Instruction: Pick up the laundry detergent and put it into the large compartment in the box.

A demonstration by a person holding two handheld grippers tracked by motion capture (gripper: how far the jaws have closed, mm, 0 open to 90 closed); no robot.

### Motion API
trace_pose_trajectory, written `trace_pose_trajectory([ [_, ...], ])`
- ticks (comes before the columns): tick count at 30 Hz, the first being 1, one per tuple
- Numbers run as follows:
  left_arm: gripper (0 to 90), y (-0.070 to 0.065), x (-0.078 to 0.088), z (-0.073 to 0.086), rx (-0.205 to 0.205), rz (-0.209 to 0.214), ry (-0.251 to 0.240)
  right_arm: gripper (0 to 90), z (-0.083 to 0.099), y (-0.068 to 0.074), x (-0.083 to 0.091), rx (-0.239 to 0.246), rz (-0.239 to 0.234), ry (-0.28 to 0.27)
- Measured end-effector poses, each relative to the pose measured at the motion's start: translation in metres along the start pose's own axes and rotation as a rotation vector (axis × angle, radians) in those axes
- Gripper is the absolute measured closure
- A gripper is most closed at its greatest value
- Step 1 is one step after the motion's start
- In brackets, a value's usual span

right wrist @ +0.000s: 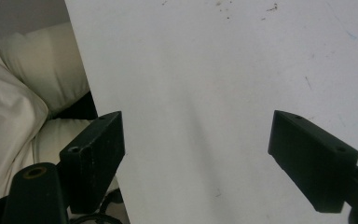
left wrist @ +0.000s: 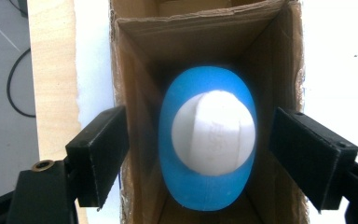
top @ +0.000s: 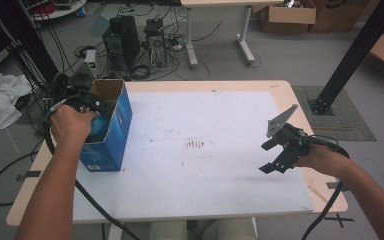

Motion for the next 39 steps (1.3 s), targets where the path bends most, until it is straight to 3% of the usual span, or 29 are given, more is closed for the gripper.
trace_pose_trajectory([
  [9, 20.0, -0.002, 0.009, -0.002, -0.065, 0.01, -0.031, 18.4, -0.001, 0.001, 0.001, 0.001, 0.002, 0.001],
  [19, 19.2, -0.006, 0.025, -0.009, -0.089, 0.034, -0.079, 18.4, -0.001, 0.002, 0.002, -0.001, 0.004, 0.002],
  [26, 19.1, -0.018, 0.043, -0.016, -0.13, 0.092, -0.137, 18.4, -0.001, 0.003, 0.003, -0.005, 0.006, 0.004],
  [33, 18.4, -0.047, 0.057, -0.023, -0.255, 0.163, -0.196, 18.4, -0.001, 0.003, 0.003, -0.007, 0.006, 0.009],
  [39, 18.3, -0.082, 0.062, -0.027, -0.409, 0.242, -0.212, 18.4, -0.004, 0.004, 0.002, -0.006, 0.006, 0.01],
])
Point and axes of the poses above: each handheld gripper's, and its own axes: x roughly backward along the jaws, z roughly out of its underside, y roughly to its left, the point moved 1 cm from there along -x, roughly forward along the jaws, and after that the axes turned 11 degrees about -y, right-handed, at the moved point
